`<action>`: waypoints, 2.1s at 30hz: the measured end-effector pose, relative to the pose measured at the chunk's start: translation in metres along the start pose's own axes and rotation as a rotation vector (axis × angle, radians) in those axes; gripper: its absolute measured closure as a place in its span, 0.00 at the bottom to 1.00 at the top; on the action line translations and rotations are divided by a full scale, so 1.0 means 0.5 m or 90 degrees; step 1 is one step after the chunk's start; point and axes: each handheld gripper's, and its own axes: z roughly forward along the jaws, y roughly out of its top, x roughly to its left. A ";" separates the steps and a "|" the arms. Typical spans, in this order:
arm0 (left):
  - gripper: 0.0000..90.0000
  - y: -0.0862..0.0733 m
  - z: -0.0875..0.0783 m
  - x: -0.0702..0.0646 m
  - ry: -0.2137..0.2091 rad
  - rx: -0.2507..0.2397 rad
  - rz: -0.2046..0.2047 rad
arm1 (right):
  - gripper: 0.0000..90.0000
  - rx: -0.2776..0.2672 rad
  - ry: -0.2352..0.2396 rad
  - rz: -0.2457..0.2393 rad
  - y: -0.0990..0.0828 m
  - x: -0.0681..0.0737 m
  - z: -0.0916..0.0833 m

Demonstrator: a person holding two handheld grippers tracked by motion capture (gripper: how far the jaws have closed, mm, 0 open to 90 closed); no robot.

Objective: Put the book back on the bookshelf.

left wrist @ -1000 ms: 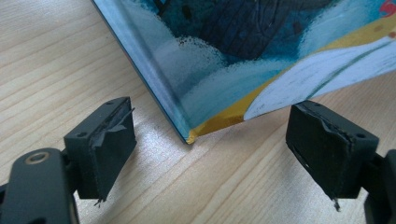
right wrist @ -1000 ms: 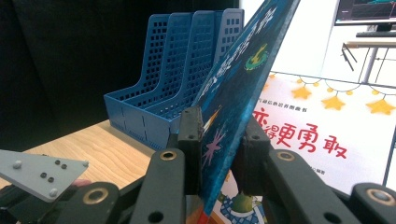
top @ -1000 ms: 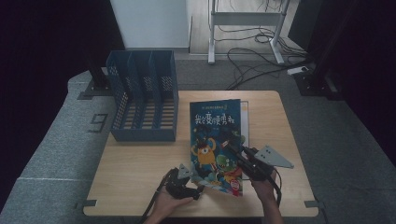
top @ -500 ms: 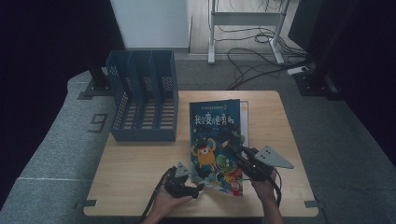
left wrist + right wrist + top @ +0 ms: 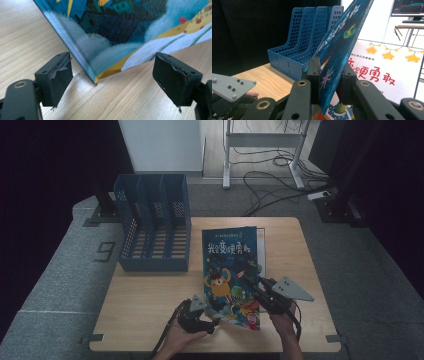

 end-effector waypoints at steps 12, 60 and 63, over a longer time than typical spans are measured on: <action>0.16 -0.005 0.005 -0.013 0.011 0.025 0.039 | 0.83 0.000 -0.001 0.001 0.000 -0.001 0.000; 0.16 -0.006 0.024 0.022 0.006 0.019 -0.034 | 0.85 -0.003 0.011 -0.010 0.006 0.003 -0.004; 0.16 -0.009 0.025 0.020 0.013 0.013 -0.032 | 0.85 -0.003 0.011 -0.011 0.006 0.003 -0.004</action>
